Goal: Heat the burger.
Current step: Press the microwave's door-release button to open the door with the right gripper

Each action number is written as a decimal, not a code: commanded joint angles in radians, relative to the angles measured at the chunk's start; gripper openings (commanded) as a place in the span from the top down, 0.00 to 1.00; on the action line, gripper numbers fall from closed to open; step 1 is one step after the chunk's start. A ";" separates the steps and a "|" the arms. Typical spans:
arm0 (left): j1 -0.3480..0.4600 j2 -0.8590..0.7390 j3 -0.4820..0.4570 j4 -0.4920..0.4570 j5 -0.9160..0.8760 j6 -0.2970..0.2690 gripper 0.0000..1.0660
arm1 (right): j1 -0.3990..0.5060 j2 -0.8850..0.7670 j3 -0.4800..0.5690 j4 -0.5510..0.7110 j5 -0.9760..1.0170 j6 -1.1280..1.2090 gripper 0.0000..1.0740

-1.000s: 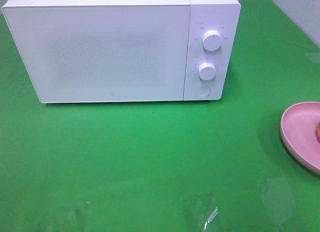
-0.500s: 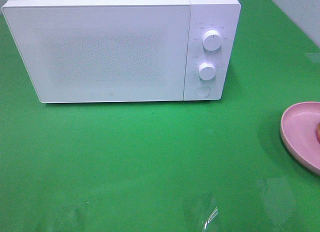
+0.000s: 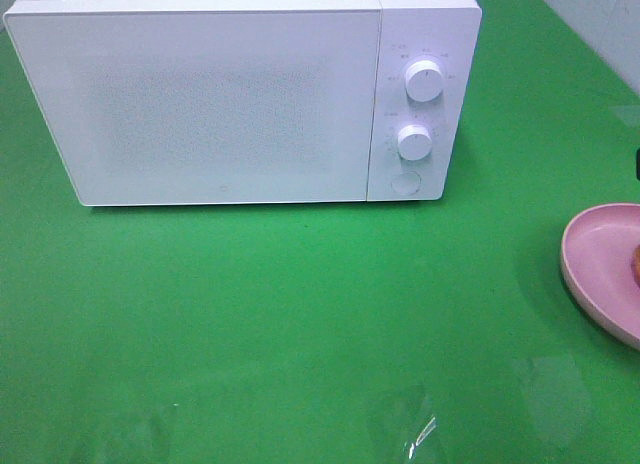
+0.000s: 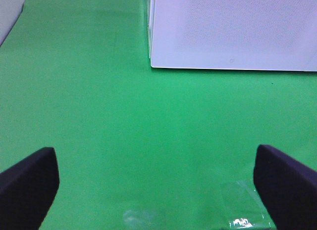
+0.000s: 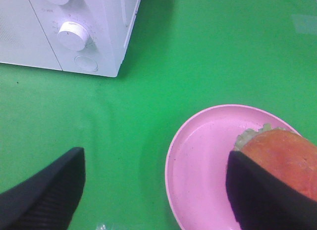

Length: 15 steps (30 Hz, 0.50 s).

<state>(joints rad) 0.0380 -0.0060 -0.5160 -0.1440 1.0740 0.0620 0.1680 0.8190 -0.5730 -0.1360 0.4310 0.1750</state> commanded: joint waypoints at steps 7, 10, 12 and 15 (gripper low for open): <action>0.004 -0.015 0.000 -0.008 -0.003 -0.005 0.06 | -0.005 0.128 -0.006 -0.005 -0.168 0.000 0.31; 0.004 -0.015 0.000 -0.008 -0.003 -0.005 0.06 | -0.004 0.182 0.003 -0.004 -0.252 -0.001 0.32; 0.004 -0.015 0.000 -0.008 -0.003 -0.005 0.06 | -0.001 0.217 0.006 -0.002 -0.282 -0.001 0.32; 0.004 -0.015 0.000 -0.008 -0.003 -0.005 0.06 | -0.001 0.255 0.006 0.005 -0.315 -0.001 0.32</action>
<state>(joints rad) 0.0380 -0.0060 -0.5160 -0.1440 1.0740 0.0620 0.1680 1.0690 -0.5700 -0.1340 0.1400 0.1750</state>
